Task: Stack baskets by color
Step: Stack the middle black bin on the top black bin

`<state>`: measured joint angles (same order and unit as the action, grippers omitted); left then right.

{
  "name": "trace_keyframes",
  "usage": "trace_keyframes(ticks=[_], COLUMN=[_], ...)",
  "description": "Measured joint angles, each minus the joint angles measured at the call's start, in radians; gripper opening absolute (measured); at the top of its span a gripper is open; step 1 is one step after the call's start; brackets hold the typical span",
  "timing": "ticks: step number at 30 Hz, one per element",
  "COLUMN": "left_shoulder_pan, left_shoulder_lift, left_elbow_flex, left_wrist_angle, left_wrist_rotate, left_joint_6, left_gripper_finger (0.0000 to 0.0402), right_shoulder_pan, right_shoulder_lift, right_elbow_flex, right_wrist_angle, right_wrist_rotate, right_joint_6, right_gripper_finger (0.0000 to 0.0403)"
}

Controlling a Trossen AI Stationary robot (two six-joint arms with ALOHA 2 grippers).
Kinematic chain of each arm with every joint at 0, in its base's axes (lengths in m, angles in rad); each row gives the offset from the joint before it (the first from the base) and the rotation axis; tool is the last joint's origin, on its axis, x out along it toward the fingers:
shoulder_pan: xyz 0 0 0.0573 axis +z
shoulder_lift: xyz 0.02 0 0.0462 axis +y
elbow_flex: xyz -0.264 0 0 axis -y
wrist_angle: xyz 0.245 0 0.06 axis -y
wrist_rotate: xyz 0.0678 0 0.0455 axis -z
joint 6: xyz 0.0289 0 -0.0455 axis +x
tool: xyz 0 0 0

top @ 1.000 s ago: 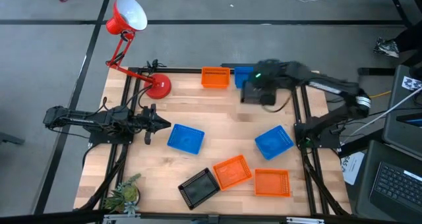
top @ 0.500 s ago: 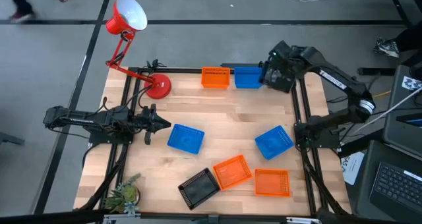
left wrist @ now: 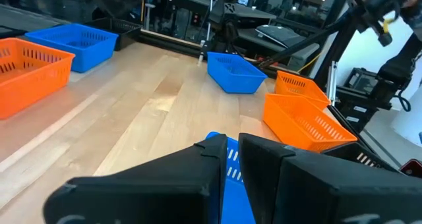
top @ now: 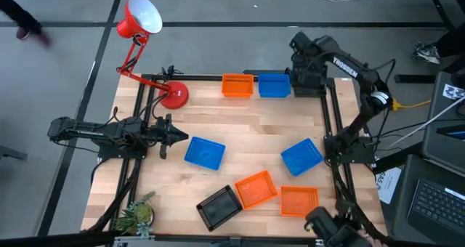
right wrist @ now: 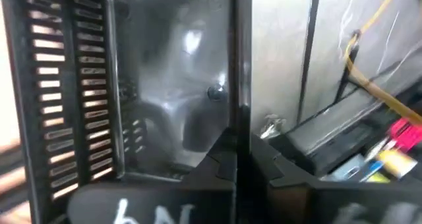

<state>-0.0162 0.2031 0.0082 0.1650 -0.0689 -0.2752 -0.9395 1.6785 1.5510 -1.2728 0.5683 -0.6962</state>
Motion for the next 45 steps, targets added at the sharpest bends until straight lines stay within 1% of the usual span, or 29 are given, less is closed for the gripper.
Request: trace_keyframes(ticks=[3,5,8,15,17,20,21,24,26,29,31,33,35,36,37,39,40,42,45], left_shoulder_pan=[0.0,0.0,0.0,0.0,0.0,0.0,0.0,0.0,0.0,0.0,0.0,0.0,0.0,0.0,0.0,0.0,0.0,0.0,0.0], left_shoulder_lift=[0.0,0.0,0.0,0.0,0.0,0.0,0.0,0.0,0.0,0.0,0.0,0.0,0.0,0.0,0.0,0.0,0.0,0.0,0.0], left_elbow_flex=[0.0,0.0,0.0,0.0,0.0,0.0,0.0,0.0,0.0,0.0,0.0,0.0,0.0,0.0,0.0,0.0,0.0,0.0,0.0], left_wrist_angle=[0.0,0.0,0.0,0.001,0.001,0.002,0.002,0.002,0.002,0.001,0.001,0.001,0.001,0.0,0.0,0.0,0.0,0.001,0.001], left_wrist_rotate=[0.0,0.0,0.0,0.0,0.0,0.0,0.0,0.0,0.0,0.0,0.0,0.0,0.0,0.0,0.0,0.0,0.0,0.0,0.0], left_joint_6=[0.009,0.041,0.073,0.076,0.076,0.076,0.076,0.076,0.077,0.077,0.077,0.077,0.077,0.077,0.077,0.077,0.077,0.077,0.077], left_gripper_finger=[0.0031,0.0031,0.0031,0.0031,0.0031,0.0031,0.0031,0.0031,0.0031,0.0031,0.0031,0.0031,0.0031,0.0031,0.0031,0.0031,0.0031,0.0031,0.0031], right_shoulder_pan=[-0.022,-0.029,-0.033,-0.024,-0.026,-0.025,-0.025,-0.025,-0.025,-0.024,-0.026,-0.04,-0.067,-0.088,-0.113,-0.173,-0.201,-0.248,-0.258], right_shoulder_lift=[0.03,0.046,0.05,0.05,0.055,0.078,0.086,0.109,0.125,0.145,0.159,0.174,0.19,0.196,0.197,0.199,0.2,0.204,0.242], right_elbow_flex=[0.075,0.109,0.125,0.126,0.126,0.126,0.126,0.13,0.141,0.192,0.242,0.299,0.359,0.38,0.391,0.399,0.394,0.376,0.374], right_wrist_angle=[-0.079,-0.084,-0.091,-0.092,-0.093,-0.097,-0.092,-0.053,-0.018,0.024,0.037,0.033,-0.004,-0.039,-0.073,-0.102,-0.115,-0.169,-0.219], right_wrist_rotate=[-0.092,-0.125,-0.125,-0.127,-0.112,-0.075,-0.09,-0.203,-0.267,-0.259,-0.235,-0.164,-0.078,-0.074,-0.111,-0.237,-0.264,-0.279,-0.288], right_joint_6=[0.05,0.076,0.093,0.08,0.086,0.169,0.201,0.246,0.193,0.051,-0.088,-0.196,-0.233,-0.248,-0.253,-0.245,-0.237,-0.23,-0.299], right_gripper_finger=[0.0,0.0,0.0,0.0,0.0,0.0,0.0,0.0,0.0,0.0,0.0,0.0,0.0,0.0,0.0,0.0,0.0,0.0,0.0])
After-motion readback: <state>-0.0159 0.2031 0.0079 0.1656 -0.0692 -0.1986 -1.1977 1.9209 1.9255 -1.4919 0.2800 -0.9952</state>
